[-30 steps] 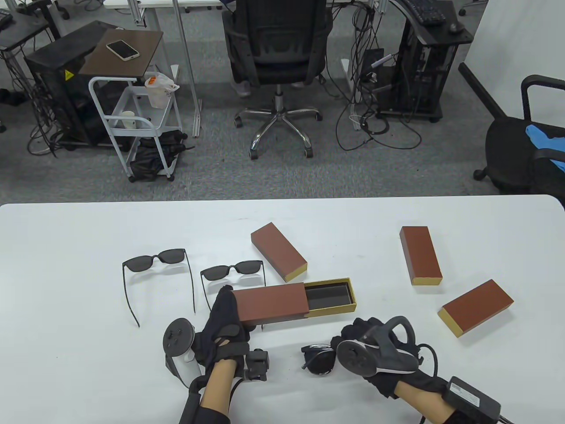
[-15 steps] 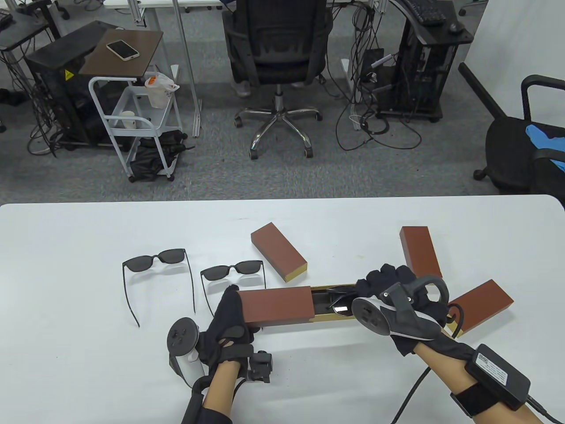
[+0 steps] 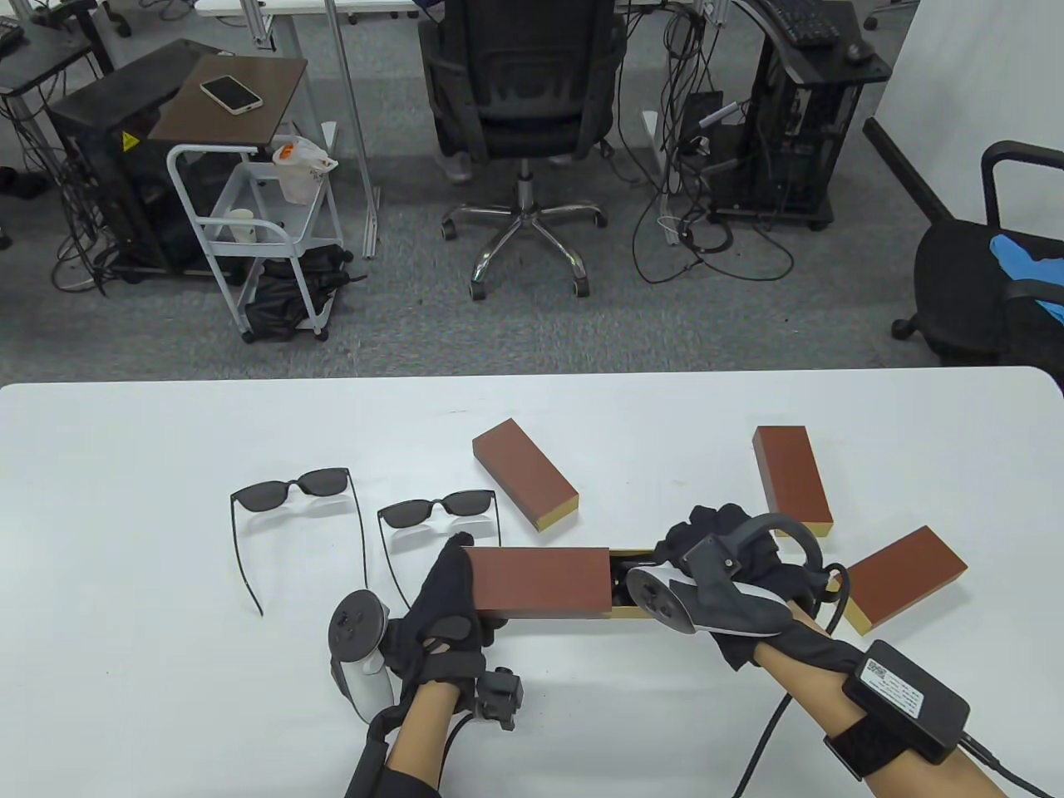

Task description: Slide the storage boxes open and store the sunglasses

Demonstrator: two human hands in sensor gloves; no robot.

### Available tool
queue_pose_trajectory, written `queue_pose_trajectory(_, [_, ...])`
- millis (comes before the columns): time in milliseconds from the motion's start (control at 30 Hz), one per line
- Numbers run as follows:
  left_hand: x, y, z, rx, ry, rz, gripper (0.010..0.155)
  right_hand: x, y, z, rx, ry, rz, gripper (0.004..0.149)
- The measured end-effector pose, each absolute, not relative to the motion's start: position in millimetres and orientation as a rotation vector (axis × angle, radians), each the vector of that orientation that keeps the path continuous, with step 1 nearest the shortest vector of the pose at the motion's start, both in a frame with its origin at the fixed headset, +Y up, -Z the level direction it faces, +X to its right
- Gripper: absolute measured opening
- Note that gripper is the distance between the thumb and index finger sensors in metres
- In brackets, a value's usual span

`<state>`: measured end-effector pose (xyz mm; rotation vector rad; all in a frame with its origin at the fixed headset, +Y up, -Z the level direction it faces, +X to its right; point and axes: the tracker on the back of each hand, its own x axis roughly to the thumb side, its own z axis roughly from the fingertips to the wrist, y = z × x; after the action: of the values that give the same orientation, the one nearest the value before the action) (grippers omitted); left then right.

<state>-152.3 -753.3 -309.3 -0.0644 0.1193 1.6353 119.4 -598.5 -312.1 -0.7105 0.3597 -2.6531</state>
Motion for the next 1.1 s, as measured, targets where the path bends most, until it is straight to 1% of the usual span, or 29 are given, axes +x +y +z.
queue_pose_trajectory(200, [-145, -751, -310, -0.096, 0.068, 1.641, 0.071, 110, -599, -315, -0.730, 0.328, -2.723, 0.037])
queue_pose_trajectory(367, [-145, -754, -310, -0.104, 0.077, 1.642, 0.072, 110, -602, -316, -0.711, 0.336, -2.767, 0.037])
queue_pose_trajectory(533, [-143, -755, -308, -0.141, 0.084, 1.655, 0.072, 109, -605, -316, -0.708, 0.364, -2.822, 0.038])
queue_pose_trajectory(633, [-144, -757, -307, -0.130, 0.110, 1.657, 0.072, 111, -610, -318, -0.701, 0.370, -2.849, 0.038])
queue_pose_trajectory(800, [-147, -756, -307, -0.118, 0.117, 1.626, 0.072, 121, -613, -321, -0.662, 0.298, -2.990, 0.046])
queue_pose_trajectory(867, [-147, -756, -307, -0.122, 0.115, 1.641, 0.072, 131, -607, -323, -0.628, 0.337, -3.072, 0.047])
queue_pose_trajectory(967, [-147, -757, -308, -0.126, 0.111, 1.659, 0.072, 152, -603, -330, -0.529, 0.411, -3.235, 0.052])
queue_pose_trajectory(1033, [-147, -756, -307, -0.124, 0.111, 1.661, 0.072, 175, -609, -342, -0.374, 0.407, -3.406, 0.059])
queue_pose_trajectory(1067, [-148, -756, -307, -0.121, 0.111, 1.662, 0.072, 188, -614, -347, -0.277, 0.384, -3.503, 0.063])
queue_pose_trajectory(1100, [-149, -756, -307, -0.116, 0.114, 1.662, 0.072, 200, -622, -351, -0.197, 0.359, -3.616, 0.065])
